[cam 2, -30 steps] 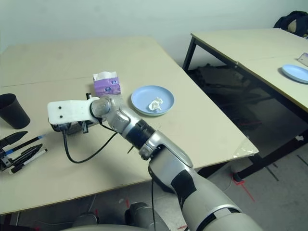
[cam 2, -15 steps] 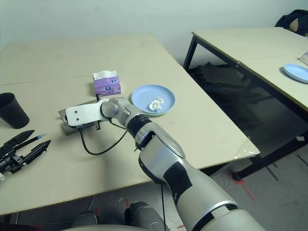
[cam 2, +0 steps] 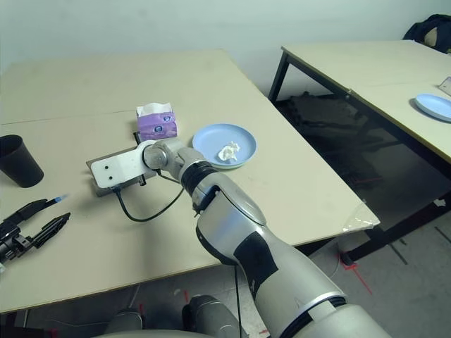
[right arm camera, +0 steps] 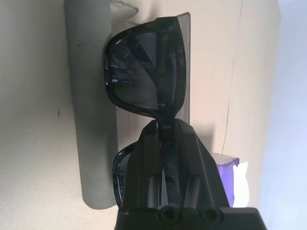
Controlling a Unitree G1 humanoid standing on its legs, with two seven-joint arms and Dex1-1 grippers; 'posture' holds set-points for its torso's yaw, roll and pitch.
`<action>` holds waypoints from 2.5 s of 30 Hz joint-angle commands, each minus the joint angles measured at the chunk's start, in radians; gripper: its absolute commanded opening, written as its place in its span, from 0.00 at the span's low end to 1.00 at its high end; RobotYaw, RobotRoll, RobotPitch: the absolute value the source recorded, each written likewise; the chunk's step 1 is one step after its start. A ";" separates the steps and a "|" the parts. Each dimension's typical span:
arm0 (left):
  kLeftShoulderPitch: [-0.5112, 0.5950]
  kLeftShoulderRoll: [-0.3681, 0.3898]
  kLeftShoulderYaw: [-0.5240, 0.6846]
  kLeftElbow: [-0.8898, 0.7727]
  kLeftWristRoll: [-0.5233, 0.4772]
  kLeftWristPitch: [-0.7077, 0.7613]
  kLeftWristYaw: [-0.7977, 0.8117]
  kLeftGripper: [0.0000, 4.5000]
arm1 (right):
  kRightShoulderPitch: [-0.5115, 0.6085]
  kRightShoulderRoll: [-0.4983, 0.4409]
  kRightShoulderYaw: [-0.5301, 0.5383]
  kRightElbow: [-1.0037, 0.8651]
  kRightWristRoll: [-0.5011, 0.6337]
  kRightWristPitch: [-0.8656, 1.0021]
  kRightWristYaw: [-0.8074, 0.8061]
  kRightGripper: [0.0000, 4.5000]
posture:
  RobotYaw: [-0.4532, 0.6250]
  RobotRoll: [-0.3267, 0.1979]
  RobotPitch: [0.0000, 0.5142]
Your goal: Organize and tidy the items on the table.
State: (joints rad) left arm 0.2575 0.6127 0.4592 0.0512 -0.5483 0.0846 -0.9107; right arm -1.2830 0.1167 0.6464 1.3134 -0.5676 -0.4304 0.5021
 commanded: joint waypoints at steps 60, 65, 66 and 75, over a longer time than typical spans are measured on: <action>0.125 -0.051 0.124 -0.321 -0.092 -0.017 0.152 1.00 | -0.032 0.124 -0.070 0.019 -0.005 0.030 -0.046 0.04 | 0.50 0.62 0.21; 0.125 -0.049 0.121 -0.386 -0.097 0.039 0.202 1.00 | -0.034 0.129 -0.064 0.019 -0.011 0.017 -0.042 0.04 | 0.51 0.62 0.21; 0.124 -0.048 0.121 -0.396 -0.097 0.049 0.212 1.00 | -0.034 0.129 -0.063 0.019 -0.013 0.013 -0.042 0.04 | 0.51 0.62 0.21; 0.115 -0.046 0.118 -0.453 -0.105 0.134 0.282 1.00 | -0.046 0.124 -0.056 0.017 -0.041 -0.015 -0.095 0.04 | 0.51 0.62 0.21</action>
State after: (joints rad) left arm 0.3713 0.5675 0.5799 -0.3800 -0.6460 0.1999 -0.6364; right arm -1.2882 0.1371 0.5751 1.3260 -0.5967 -0.4286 0.4245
